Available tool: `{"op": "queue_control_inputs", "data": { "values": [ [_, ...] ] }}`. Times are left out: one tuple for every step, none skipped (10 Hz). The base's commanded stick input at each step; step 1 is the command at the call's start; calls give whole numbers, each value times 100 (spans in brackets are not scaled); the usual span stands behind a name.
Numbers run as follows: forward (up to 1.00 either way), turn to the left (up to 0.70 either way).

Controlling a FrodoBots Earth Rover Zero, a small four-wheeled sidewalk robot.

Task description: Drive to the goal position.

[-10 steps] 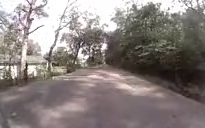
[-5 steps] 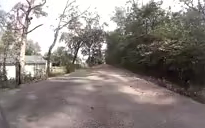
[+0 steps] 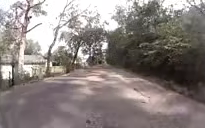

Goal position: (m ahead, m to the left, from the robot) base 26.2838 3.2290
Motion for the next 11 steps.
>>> {"op": "queue_control_inputs", "data": {
  "values": [
    [70, 0],
    [70, 0],
    [70, 0],
    [70, 0],
    [70, 0],
    [70, 0],
    [70, 0],
    [70, 0],
    [70, 0],
    [70, 0],
    [70, 0]
  ]
}}
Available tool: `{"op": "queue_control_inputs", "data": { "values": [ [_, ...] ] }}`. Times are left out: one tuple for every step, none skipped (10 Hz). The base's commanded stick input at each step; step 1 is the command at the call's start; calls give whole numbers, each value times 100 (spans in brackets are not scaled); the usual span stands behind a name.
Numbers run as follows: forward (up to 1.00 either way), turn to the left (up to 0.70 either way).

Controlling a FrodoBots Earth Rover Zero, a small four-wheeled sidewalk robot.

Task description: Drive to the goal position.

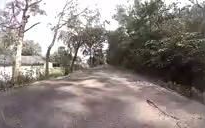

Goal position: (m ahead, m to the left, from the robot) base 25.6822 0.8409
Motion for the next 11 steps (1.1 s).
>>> {"op": "queue_control_inputs", "data": {
  "values": [
    [70, 0],
    [70, 0],
    [70, 0],
    [70, 0],
    [70, 0],
    [70, 0],
    [70, 0],
    [70, 0],
    [70, 0],
    [70, 0],
    [70, 0]
  ]
}}
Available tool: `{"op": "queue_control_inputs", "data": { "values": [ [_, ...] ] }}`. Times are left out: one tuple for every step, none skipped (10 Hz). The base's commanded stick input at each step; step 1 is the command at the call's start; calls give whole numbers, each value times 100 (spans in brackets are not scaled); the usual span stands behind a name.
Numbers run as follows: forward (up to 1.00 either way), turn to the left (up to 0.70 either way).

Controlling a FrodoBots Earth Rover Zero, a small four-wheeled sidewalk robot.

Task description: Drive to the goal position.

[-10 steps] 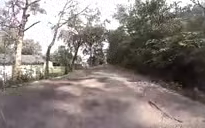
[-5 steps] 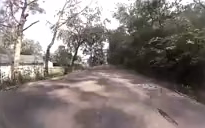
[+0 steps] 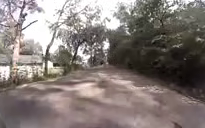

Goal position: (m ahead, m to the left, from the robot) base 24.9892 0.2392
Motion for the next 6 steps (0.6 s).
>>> {"op": "queue_control_inputs", "data": {
  "values": [
    [70, 0],
    [70, 0],
    [70, 0],
    [70, 0],
    [70, 0],
    [70, 0]
  ]
}}
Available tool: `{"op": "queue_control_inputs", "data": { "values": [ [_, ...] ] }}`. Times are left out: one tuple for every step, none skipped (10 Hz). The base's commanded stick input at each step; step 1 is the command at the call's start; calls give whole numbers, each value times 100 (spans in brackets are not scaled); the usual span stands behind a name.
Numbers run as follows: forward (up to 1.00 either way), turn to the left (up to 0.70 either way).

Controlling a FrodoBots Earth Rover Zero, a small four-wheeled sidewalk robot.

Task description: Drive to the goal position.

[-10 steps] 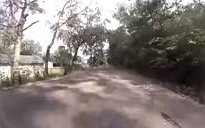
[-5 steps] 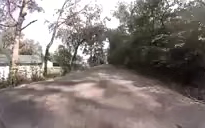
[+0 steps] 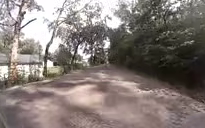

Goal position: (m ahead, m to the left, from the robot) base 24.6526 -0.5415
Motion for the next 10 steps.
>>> {"op": "queue_control_inputs", "data": {
  "values": [
    [70, 0],
    [70, 0],
    [70, 0],
    [70, 0],
    [70, 0],
    [70, 0],
    [70, 0],
    [70, 0],
    [70, 0],
    [70, 0]
  ]
}}
